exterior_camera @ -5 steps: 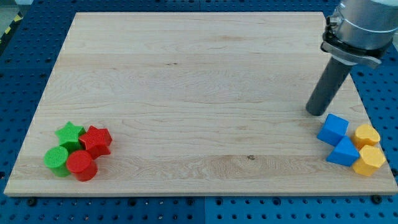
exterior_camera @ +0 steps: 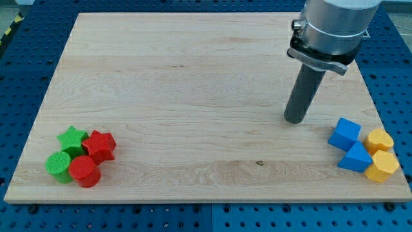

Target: Point your arm towards bottom left corner of board

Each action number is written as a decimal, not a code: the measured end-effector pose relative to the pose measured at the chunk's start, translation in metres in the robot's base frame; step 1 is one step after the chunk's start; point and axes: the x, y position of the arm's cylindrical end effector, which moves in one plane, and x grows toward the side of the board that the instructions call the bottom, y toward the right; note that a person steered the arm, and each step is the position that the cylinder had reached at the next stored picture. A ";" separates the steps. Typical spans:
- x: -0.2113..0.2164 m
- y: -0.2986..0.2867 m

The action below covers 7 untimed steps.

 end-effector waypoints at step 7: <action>0.037 -0.060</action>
